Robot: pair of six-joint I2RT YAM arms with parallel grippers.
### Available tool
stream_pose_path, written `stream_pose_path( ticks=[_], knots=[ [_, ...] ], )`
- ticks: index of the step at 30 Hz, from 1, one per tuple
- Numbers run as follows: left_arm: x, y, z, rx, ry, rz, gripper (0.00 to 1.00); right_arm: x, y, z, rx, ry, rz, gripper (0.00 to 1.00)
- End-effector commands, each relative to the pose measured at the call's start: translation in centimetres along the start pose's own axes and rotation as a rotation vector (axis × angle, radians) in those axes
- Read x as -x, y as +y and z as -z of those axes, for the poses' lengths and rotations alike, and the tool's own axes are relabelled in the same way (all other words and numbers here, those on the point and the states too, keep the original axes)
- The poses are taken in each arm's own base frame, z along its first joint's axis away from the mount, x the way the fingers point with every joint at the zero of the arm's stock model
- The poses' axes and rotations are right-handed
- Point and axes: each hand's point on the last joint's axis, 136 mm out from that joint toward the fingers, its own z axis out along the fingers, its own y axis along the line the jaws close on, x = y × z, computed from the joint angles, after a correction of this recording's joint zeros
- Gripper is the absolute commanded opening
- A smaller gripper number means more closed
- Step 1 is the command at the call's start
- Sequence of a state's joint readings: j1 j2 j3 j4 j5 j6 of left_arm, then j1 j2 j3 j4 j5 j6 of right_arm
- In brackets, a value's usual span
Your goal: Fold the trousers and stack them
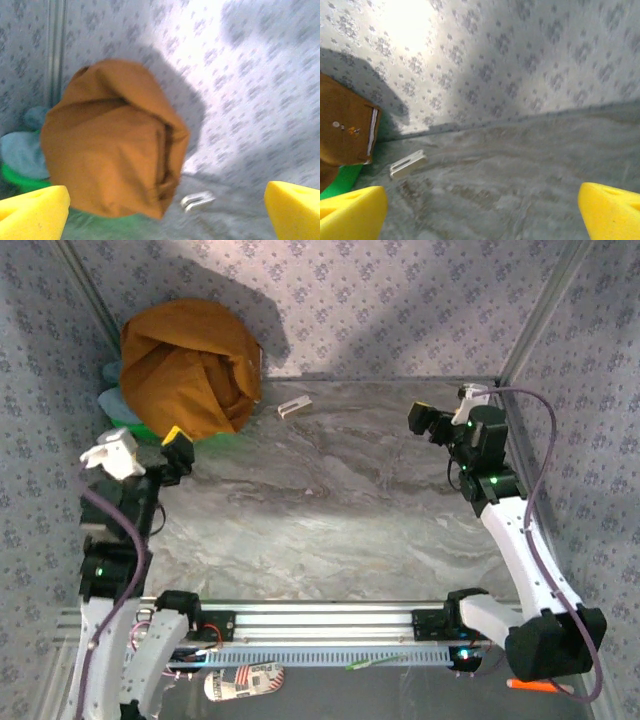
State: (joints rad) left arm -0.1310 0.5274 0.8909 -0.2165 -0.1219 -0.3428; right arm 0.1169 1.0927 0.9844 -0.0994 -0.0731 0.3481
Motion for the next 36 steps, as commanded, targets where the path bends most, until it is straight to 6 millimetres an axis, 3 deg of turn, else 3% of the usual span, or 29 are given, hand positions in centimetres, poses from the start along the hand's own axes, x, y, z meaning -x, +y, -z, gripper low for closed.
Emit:
stream_pose_path(
  ticks=[1, 5, 7, 10, 14, 17, 19, 24, 28, 31, 34, 36],
  knots=[
    [0.4, -1.1, 1.5, -0.065, 0.011, 0.101, 1.0, -7.3, -1.7, -2.2, 0.025, 0.263, -0.269, 0.97],
    [1.1, -2.8, -0.1, -0.095, 0.125, 0.01, 1.0, -8.1, -1.5, -2.5, 0.011, 0.316, -0.232, 0.97],
    [1.1, -2.8, -2.4, -0.066, 0.171, -0.042, 0.99, -8.3, -0.7, -2.5, 0.024, 0.321, -0.212, 0.98],
    [0.8, -1.5, -6.2, 0.04, 0.21, -0.082, 0.89, -8.8, 0.1, -2.4, 0.023, 0.325, -0.164, 1.0],
    [-1.5, 2.0, -11.9, 0.298, 0.372, -0.129, 0.9, -9.8, 1.0, -2.8, 0.024, 0.364, -0.11, 1.0],
    [-3.9, 3.5, -15.6, 0.429, 0.494, -0.182, 0.93, -10.4, 1.3, -3.1, 0.028, 0.384, -0.097, 1.0],
    [-5.0, 3.4, -17.8, 0.469, 0.509, -0.238, 1.0, -10.7, 1.3, -3.3, 0.031, 0.393, -0.095, 1.0],
    [-8.0, 3.8, -23.1, 0.525, 0.552, -0.286, 1.0, -11.3, 1.4, -4.0, 0.037, 0.408, -0.097, 1.0],
    [-9.1, 4.6, -26.4, 0.562, 0.54, -0.304, 1.0, -11.9, 1.6, -4.3, 0.047, 0.431, -0.091, 1.0],
    [-11.1, 5.5, -28.5, 0.591, 0.581, -0.33, 0.99, -12.3, 1.4, -4.5, 0.04, 0.442, -0.087, 1.0],
    [-13.0, 6.1, -30.1, 0.596, 0.627, -0.384, 0.83, -12.3, 1.5, -4.4, 0.048, 0.446, -0.082, 1.0],
    [-13.2, 6.5, -30.6, 0.607, 0.632, -0.423, 0.65, -12.1, 1.6, -4.2, 0.051, 0.446, -0.076, 1.0]
  ],
)
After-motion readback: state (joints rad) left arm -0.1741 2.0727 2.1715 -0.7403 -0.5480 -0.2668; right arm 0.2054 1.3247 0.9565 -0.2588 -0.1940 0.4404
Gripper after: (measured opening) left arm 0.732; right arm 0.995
